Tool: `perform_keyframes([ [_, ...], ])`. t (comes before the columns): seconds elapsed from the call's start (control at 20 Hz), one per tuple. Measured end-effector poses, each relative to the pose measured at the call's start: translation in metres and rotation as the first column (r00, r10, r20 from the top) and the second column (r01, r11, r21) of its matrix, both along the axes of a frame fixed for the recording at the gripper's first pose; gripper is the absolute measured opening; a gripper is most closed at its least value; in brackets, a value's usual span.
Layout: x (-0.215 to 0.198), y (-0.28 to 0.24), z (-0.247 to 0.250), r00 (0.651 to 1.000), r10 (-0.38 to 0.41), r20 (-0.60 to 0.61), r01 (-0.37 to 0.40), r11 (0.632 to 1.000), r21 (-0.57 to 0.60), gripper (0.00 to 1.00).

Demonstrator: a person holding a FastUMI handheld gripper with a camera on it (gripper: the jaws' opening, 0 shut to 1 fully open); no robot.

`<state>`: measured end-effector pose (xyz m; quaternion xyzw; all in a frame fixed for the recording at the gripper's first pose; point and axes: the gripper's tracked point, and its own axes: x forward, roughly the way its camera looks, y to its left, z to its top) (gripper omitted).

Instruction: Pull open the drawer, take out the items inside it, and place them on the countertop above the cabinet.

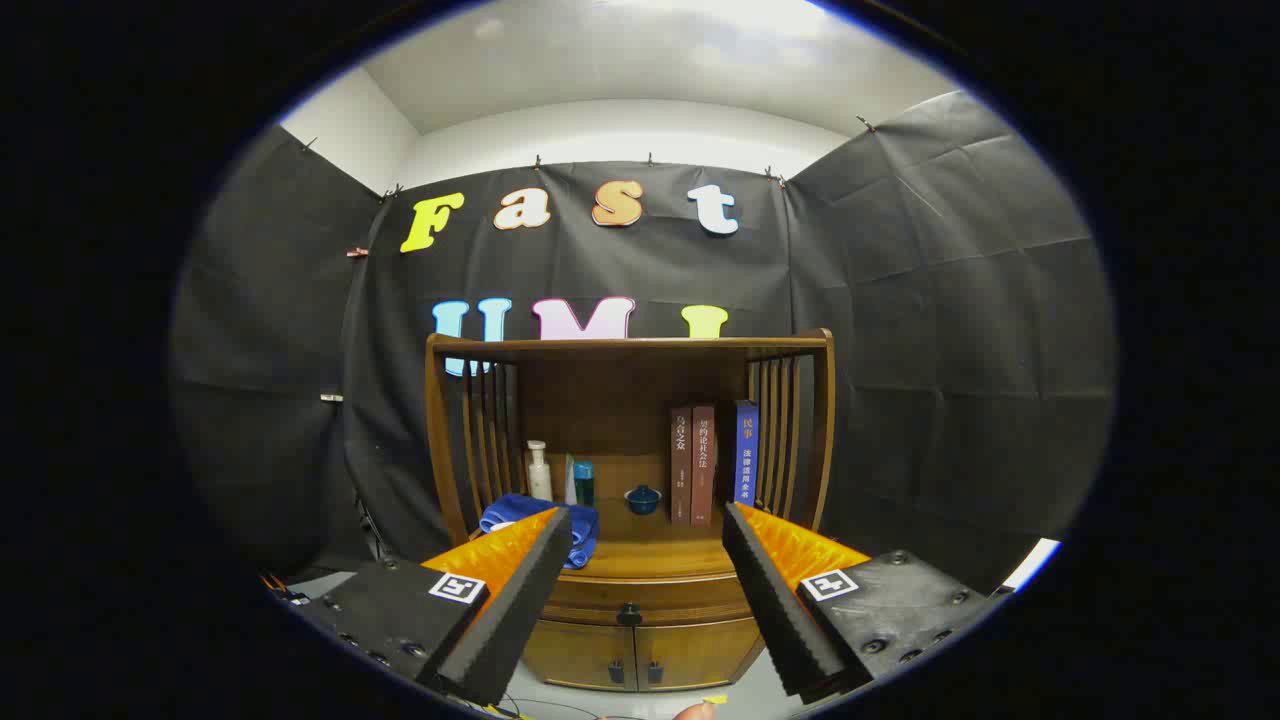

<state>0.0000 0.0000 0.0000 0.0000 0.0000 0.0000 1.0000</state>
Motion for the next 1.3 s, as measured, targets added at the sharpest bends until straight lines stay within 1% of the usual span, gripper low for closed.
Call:
perform_keyframes([
  [0.25, 0.009, -0.007, 0.009, 1.000, -0.011, 0.010, 0.011, 1.000, -0.009, 0.98],
  [0.45, 0.011, -0.003, 0.012, 1.000, 0.010, 0.015, -0.010, 1.000, -0.014, 0.98],
  [0.65, 0.009, 0.003, 0.021, 0.999, 0.042, 0.023, -0.043, 0.999, 0.013, 0.98],
  [0.85, 0.017, -0.013, 0.027, 0.999, 0.017, 0.036, -0.019, 0.998, 0.056, 0.98],
  [1.0, 0.023, -0.025, 0.026, 0.999, 0.002, 0.038, -0.004, 0.999, 0.045, 0.98],
  [1.15, 0.029, -0.023, 0.029, 0.998, 0.031, 0.051, -0.032, 0.999, 0.018, 0.98],
  [1.3, 0.038, -0.016, 0.010, 0.997, 0.069, 0.021, -0.069, 0.998, 0.009, 0.98],
])
